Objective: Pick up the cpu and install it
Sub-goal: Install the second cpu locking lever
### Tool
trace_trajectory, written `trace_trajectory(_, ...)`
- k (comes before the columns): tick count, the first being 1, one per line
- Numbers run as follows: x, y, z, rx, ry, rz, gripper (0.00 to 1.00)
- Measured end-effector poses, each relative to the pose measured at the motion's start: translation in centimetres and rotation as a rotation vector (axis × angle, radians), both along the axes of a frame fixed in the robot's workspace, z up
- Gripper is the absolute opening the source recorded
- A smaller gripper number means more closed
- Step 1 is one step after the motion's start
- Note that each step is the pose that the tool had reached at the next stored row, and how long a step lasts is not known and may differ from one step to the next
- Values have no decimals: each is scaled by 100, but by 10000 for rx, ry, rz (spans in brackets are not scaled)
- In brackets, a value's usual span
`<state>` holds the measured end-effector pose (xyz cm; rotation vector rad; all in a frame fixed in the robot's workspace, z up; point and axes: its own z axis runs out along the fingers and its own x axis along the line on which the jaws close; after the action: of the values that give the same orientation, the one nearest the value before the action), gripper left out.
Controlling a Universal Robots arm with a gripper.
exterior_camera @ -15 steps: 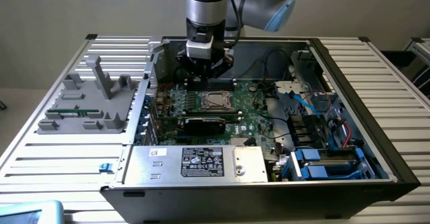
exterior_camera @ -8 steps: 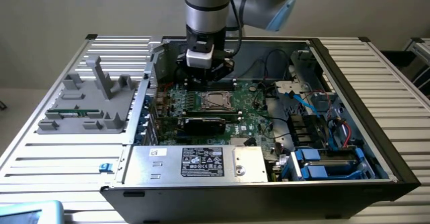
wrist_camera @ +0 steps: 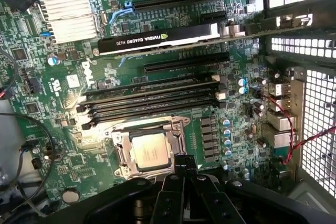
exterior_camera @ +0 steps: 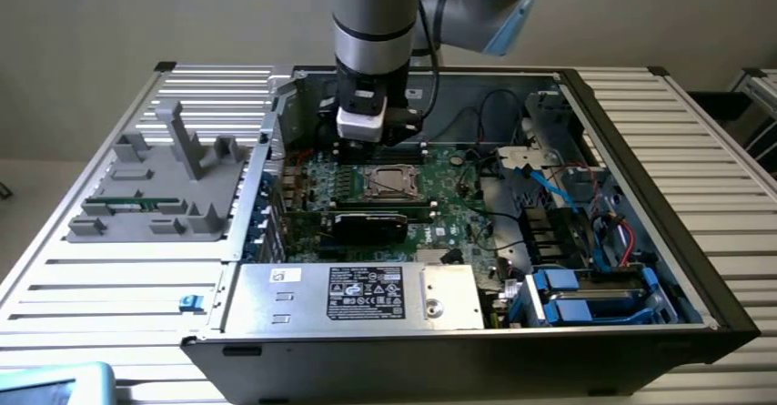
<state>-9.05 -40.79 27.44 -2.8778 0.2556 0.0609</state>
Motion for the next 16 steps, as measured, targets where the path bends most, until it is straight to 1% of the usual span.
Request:
trace_trajectory(3, 0, -64, -13, 429, 1, 0, 11)
trace_trajectory(4, 0, -79, -19, 557, 0, 0, 11)
trace_trajectory(5, 0, -89, -23, 642, 2, 0, 11)
trace_trajectory(6, 0, -95, -27, 685, 1, 0, 11)
trace_trajectory(7, 0, -98, -28, 698, 0, 0, 11)
trace_trajectory(10, 0, -99, -28, 701, 1, 0, 11)
trace_trajectory(11, 0, -100, -33, 714, 1, 0, 11)
trace_trajectory(13, 0, -121, -53, 794, 0, -17, 11)
trace_trajectory(15, 0, -142, -87, 839, -1, -27, 11)
trace_trajectory(16, 0, -149, -106, 847, -1, -32, 11)
